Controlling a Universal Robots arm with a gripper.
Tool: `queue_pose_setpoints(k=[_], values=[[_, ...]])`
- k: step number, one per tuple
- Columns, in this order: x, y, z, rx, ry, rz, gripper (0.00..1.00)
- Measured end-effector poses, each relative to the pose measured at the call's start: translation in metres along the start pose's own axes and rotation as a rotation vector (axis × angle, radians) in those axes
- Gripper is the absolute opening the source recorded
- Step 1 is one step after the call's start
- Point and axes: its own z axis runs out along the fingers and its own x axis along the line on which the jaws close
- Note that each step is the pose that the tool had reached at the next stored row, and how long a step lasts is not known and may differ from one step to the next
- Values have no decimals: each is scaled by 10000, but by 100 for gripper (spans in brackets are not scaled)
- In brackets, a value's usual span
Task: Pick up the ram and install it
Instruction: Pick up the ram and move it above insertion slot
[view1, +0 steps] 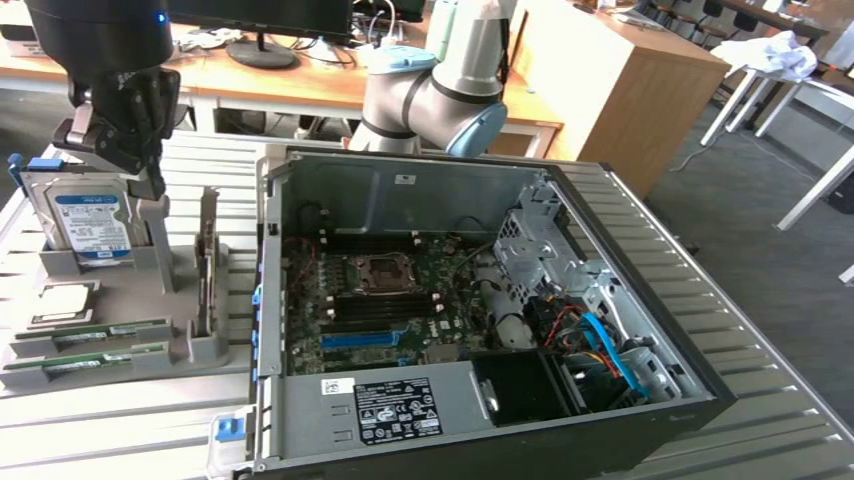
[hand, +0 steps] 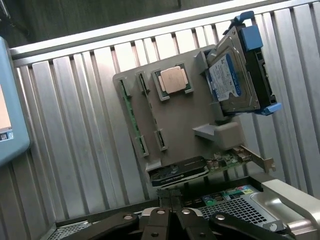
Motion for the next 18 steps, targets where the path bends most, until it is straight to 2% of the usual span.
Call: queue_pose_setpoints(k=[18], values=[[1, 0, 0, -46, -2, -1679, 10]])
